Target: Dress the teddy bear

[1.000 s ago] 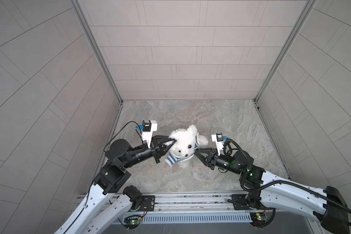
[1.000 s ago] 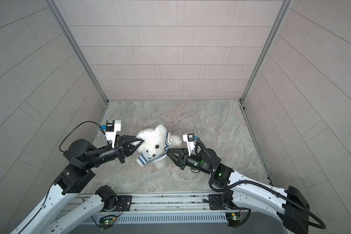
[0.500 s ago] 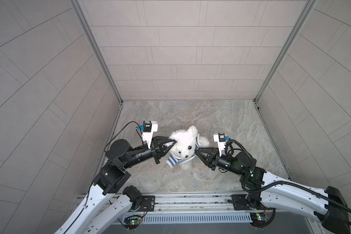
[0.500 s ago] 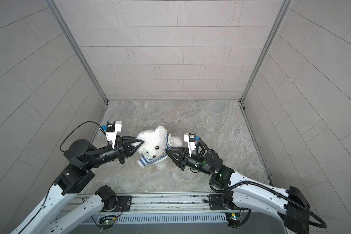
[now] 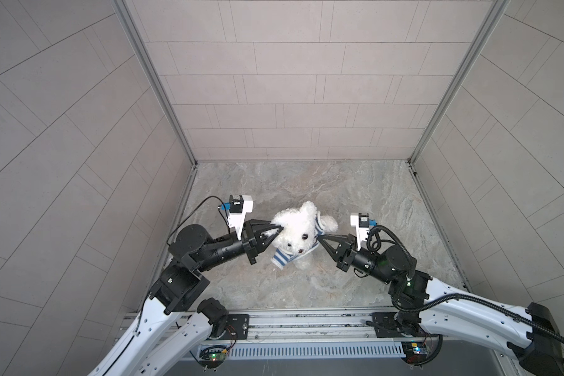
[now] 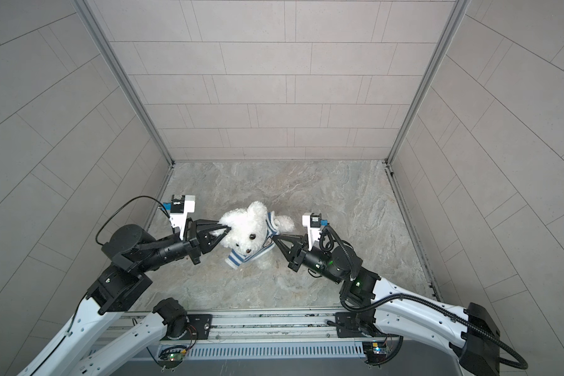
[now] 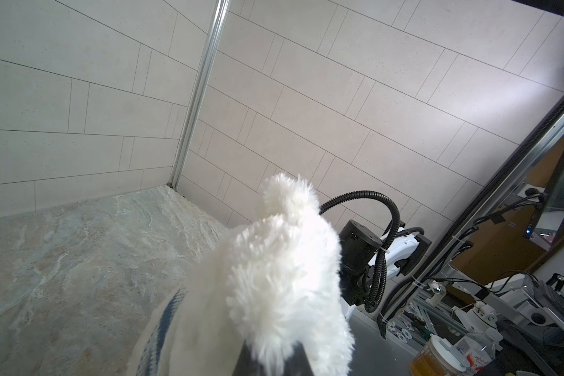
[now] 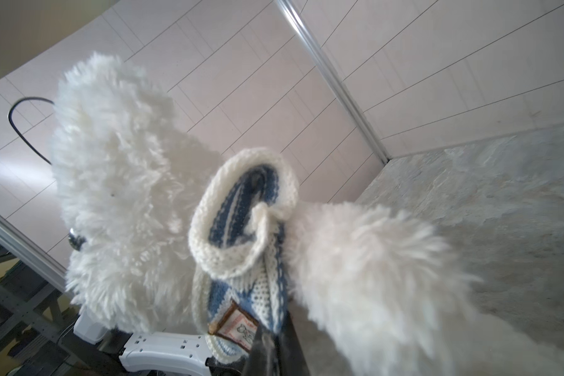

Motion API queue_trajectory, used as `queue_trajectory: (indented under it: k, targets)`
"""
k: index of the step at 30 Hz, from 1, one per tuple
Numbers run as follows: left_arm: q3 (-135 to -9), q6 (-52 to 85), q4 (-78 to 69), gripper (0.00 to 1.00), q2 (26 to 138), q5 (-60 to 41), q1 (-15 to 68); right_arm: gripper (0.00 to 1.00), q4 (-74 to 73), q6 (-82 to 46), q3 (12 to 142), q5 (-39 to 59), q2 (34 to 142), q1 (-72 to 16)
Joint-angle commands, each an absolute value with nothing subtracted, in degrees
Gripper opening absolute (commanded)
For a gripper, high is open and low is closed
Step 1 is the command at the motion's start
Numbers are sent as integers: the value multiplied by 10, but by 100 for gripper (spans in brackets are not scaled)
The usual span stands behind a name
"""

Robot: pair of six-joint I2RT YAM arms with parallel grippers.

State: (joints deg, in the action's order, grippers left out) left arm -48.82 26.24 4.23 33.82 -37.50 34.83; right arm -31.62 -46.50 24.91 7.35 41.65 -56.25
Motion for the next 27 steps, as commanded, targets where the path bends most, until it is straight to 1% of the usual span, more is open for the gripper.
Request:
queue_trajectory:
  k: [1, 6, 11, 17, 22, 27]
  targets:
    - [-495, 234, 48, 0, 327, -390, 347, 0, -295, -460, 230, -15, 359, -563]
    - [-500, 201, 94, 0, 324, -403, 346, 0, -245, -449, 221, -62, 300, -563]
    - [-503, 195, 96, 0, 324, -448, 347, 0, -240, -482, 188, -121, 269, -562]
    - [-500, 215, 73, 0, 305, -436, 347, 0, -183, -525, 153, -198, 225, -562]
    - [-495, 235, 44, 0, 295, -439, 347, 0, -131, -543, 153, -221, 215, -562]
    - [-494, 241, 34, 0, 292, -427, 347, 0, -105, -561, 164, -214, 246, -562]
